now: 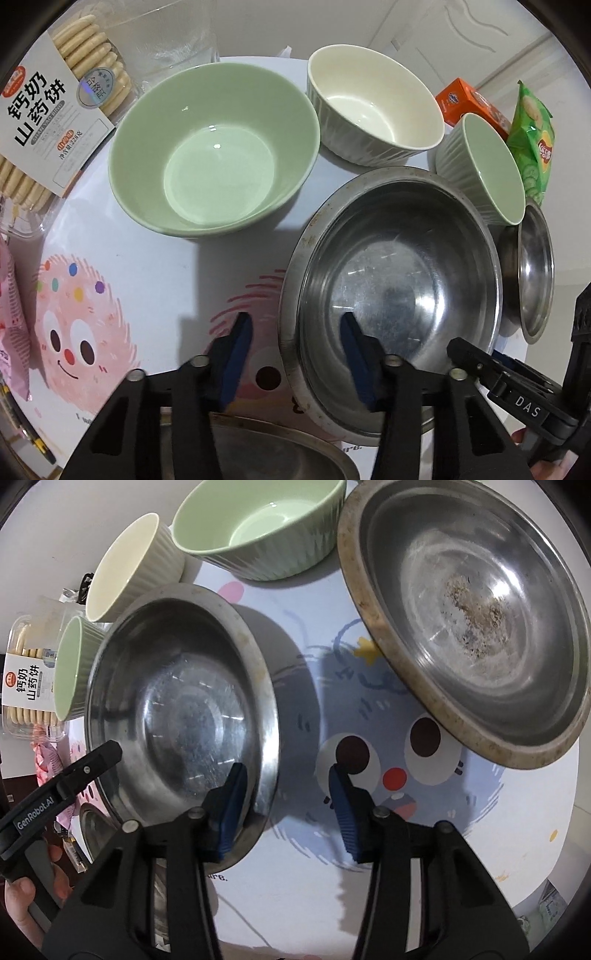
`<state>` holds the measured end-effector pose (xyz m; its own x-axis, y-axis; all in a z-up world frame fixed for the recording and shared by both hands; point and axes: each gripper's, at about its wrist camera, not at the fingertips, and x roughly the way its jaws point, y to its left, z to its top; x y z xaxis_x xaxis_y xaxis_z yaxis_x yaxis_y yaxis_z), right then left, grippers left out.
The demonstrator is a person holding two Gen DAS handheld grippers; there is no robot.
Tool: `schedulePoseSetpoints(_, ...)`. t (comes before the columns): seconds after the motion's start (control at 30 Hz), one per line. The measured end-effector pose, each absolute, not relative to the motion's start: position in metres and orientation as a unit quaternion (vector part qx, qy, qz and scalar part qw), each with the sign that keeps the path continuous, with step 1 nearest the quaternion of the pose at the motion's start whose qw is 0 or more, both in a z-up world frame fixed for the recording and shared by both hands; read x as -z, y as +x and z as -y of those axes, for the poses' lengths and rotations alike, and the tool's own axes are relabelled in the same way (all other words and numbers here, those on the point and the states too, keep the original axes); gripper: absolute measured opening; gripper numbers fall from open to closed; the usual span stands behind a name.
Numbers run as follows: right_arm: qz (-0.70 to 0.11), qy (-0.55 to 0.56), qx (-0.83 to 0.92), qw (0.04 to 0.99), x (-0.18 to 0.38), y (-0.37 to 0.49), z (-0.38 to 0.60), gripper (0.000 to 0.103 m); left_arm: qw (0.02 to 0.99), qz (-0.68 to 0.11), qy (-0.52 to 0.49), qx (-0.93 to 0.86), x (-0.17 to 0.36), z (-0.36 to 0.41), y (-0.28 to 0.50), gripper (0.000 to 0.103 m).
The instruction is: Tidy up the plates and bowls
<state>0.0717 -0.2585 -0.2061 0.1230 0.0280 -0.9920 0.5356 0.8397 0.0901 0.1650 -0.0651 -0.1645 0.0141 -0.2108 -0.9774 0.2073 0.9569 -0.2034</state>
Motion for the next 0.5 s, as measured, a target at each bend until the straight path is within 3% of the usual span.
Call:
schedulePoseSetpoints(0.1, -0.635, 0.223, 0.173, 0.719, 0.206, 0.072, 0.259, 0.039, 0.712, -0.687, 0.000, 0.148, 0.168, 0.068, 0.166, 0.031)
schedulePoseSetpoints(0.23, -0.629, 0.223, 0.172, 0.724, 0.203, 0.073, 0.258, 0.038, 0.713, -0.686, 0.009, 0.144, 0.171, 0.073, 0.167, 0.024)
schedulePoseSetpoints(0.3, -0.628, 0.221, 0.168, 0.727, 0.199, 0.069, 0.264, 0.032, 0.713, -0.686, 0.008, 0.144, 0.172, 0.075, 0.167, 0.018)
schedulePoseSetpoints(0.5, -0.622, 0.213, 0.158, 0.737, 0.195, 0.075, 0.258, 0.020, 0.712, -0.686, 0.007, 0.146, 0.175, 0.077, 0.170, 0.015)
